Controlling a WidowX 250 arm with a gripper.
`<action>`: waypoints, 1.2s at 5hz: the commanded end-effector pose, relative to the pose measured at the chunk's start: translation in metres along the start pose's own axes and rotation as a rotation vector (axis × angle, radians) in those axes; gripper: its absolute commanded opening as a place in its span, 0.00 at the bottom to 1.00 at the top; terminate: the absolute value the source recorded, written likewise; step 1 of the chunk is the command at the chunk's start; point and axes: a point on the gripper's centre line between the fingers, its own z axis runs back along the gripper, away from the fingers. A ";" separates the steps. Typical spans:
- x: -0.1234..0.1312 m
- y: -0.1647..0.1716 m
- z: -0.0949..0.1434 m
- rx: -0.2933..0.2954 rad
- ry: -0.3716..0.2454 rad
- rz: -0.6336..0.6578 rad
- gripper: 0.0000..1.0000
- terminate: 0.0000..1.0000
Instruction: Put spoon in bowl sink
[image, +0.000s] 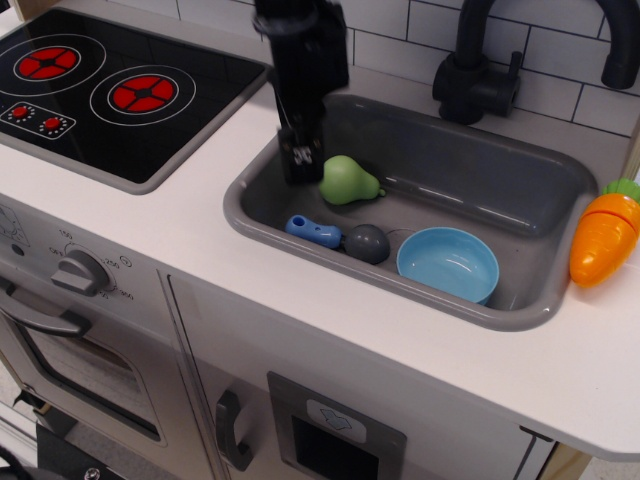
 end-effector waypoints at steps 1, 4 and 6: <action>0.007 -0.010 -0.018 0.038 0.035 -0.023 1.00 0.00; 0.003 -0.006 -0.052 -0.004 0.101 0.013 1.00 0.00; 0.002 -0.015 -0.066 -0.007 0.129 -0.010 1.00 0.00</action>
